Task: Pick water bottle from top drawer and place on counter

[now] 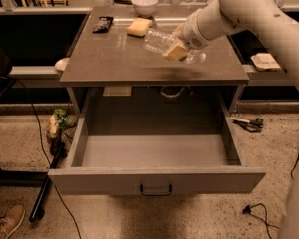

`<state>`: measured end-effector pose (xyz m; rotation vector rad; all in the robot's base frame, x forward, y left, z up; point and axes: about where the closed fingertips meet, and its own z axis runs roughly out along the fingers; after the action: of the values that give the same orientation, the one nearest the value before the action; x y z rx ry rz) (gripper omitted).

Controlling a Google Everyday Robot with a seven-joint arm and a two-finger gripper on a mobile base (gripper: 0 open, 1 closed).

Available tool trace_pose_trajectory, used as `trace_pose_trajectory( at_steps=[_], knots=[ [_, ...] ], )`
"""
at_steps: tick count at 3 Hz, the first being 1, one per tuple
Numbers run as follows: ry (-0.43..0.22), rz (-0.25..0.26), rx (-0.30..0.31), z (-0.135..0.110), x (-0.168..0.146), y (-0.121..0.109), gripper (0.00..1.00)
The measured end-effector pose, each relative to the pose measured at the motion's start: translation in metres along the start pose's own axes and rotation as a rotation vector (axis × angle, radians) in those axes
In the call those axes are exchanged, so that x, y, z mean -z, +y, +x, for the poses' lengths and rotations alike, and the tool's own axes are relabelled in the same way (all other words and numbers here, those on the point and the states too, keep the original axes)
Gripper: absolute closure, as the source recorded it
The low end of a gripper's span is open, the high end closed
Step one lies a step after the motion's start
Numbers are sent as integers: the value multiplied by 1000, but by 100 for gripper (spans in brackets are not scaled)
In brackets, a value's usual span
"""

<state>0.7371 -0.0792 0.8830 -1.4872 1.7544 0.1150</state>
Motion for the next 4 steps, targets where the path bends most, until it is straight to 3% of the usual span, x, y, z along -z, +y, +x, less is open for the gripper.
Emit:
trace_pose_trajectory(
  at_steps=[1,2,3,4],
  knots=[
    [17,18,-97,5,-16,-35,100],
    [29,25,-203,19,-27,-55,100],
    [28,19,-273,28,-33,-65,88],
    [11,6,-317,35,-37,-69,65]
  ],
)
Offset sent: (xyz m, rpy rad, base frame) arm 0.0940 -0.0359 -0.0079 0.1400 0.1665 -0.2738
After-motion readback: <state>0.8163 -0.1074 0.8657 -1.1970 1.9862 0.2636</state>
